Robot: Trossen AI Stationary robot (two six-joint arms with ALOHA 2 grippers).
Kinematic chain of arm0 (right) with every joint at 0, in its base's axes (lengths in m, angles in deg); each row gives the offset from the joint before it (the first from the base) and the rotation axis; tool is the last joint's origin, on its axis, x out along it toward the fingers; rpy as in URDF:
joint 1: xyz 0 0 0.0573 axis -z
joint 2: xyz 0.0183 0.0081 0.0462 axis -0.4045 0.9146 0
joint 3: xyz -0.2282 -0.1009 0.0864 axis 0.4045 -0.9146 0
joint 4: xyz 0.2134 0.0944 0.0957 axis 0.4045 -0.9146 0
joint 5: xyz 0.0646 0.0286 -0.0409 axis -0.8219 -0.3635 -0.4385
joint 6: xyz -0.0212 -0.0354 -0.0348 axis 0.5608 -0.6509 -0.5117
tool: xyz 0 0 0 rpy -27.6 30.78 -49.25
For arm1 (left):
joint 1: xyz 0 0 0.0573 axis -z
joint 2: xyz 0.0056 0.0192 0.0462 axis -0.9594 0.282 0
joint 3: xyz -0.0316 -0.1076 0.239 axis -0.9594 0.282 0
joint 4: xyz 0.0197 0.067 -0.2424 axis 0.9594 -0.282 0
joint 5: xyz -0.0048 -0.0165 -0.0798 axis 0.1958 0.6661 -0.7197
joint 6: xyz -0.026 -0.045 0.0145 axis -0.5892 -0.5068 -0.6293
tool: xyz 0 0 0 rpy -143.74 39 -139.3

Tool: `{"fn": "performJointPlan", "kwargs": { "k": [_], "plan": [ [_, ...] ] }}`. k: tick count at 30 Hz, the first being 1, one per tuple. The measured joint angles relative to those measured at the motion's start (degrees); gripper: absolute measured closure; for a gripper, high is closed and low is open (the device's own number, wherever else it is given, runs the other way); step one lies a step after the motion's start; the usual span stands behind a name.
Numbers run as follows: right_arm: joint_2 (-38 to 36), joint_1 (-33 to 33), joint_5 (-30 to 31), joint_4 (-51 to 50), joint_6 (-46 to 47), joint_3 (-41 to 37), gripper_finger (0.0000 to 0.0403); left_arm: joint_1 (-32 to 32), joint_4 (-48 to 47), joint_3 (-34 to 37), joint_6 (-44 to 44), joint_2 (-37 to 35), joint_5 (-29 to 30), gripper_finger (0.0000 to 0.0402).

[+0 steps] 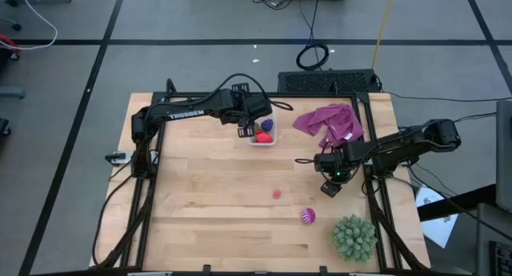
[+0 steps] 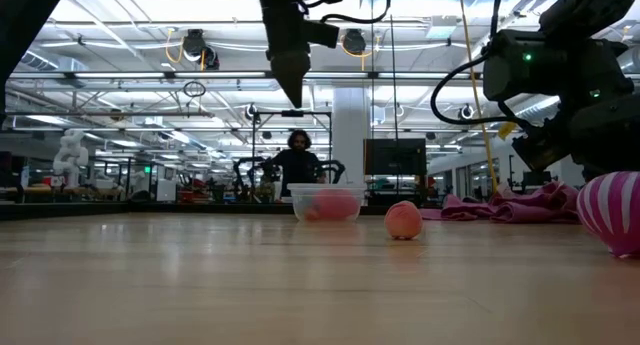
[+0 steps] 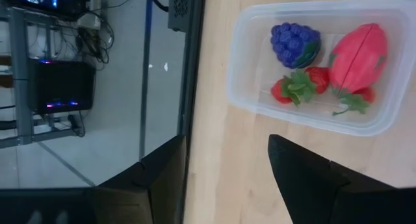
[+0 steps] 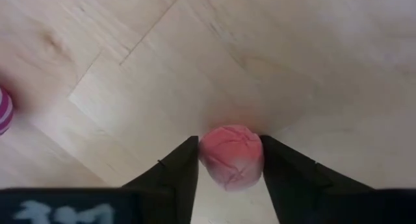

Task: Pick and placing Produce into tupperware
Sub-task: Put the bottom pink peach into the transparent bin

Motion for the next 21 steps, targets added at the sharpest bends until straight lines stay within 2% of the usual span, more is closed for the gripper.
{"fn": "performJointPlan", "kwargs": {
  "k": [5,11,17,21],
  "plan": [
    [0.0,0.0,0.1,-0.1,-0.5,0.2,0.0288,0.0,0.0,0.0,2.0,-0.2,3.8,0.0176],
    [0.1,0.3,-0.2,1.9,-2.1,2.4,0.0290,-0.6,-0.7,0.0,3.8,-3.2,4.7,0.0176],
    [0.1,3.8,0.1,3.8,-7.5,6.9,0.0292,-2.9,-0.5,0.0,3.1,-11.2,3.6,0.0176],
    [0.1,7.4,0.1,5.8,-13.4,11.2,0.0294,-5.0,-0.9,0.0,0.3,-17.0,0.3,0.0176]
  ]
}}
